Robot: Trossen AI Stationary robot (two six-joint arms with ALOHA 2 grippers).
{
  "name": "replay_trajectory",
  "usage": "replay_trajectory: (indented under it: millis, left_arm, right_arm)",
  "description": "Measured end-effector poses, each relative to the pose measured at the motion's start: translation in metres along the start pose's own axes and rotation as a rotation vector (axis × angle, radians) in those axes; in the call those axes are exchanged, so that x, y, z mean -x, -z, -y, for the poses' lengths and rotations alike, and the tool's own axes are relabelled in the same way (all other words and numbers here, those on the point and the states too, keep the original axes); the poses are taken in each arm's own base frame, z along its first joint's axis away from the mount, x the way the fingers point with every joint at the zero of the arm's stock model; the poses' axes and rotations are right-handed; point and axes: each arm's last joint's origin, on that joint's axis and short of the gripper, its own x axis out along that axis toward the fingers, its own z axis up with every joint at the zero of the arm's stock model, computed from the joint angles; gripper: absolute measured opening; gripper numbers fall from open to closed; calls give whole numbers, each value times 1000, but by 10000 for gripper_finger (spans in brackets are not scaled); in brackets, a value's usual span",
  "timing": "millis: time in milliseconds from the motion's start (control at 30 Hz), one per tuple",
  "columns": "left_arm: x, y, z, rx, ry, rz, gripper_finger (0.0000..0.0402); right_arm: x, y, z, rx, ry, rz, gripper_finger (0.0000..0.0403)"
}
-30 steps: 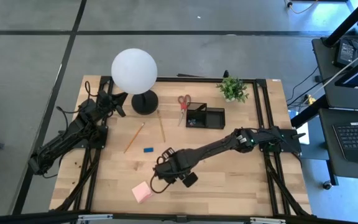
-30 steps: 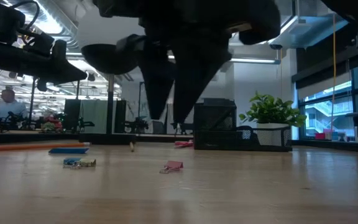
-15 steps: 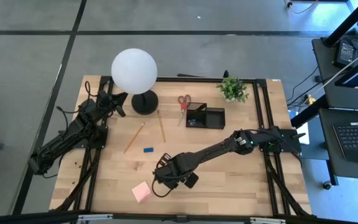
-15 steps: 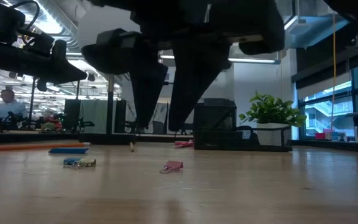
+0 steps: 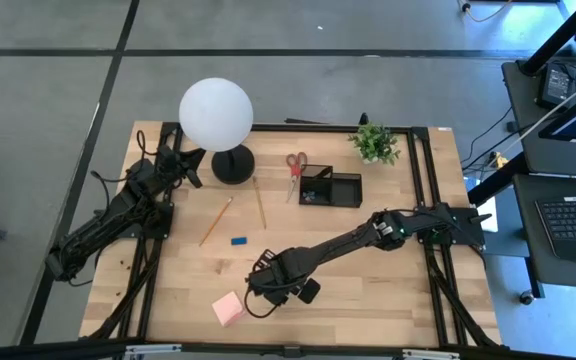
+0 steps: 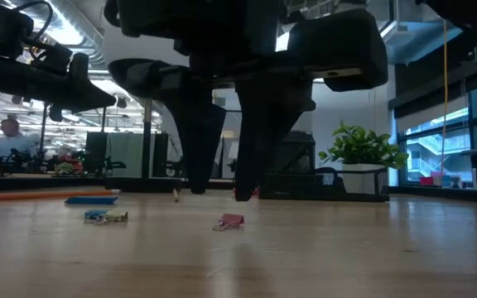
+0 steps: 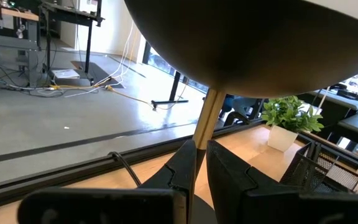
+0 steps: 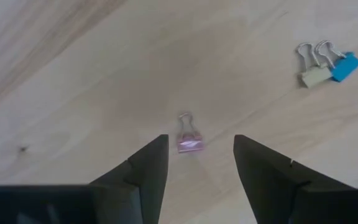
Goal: Pick and place office supplies into organizer
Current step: Put the right pink clip binder into the black desk organizer
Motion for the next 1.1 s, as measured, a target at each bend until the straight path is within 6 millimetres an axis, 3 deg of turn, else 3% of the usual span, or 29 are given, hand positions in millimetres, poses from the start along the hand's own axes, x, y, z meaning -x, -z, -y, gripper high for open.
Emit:
replay_trajectory:
  millis: [167, 367, 667, 1100]
  left_arm:
    - [0, 0, 0, 0, 0, 0, 33]
    - [0, 0, 0, 0, 2, -1, 33]
    - [0, 0, 0, 0, 2, -1, 33]
    - [0, 0, 0, 0, 3, -1, 33]
  right_arm:
    - [-2, 0, 0, 2, -2, -2, 186]
    - [-20, 7, -5, 6, -36, -51, 186]
    - [-22, 7, -3, -1, -24, -38, 184]
    - [-22, 6, -2, 18, -17, -23, 117]
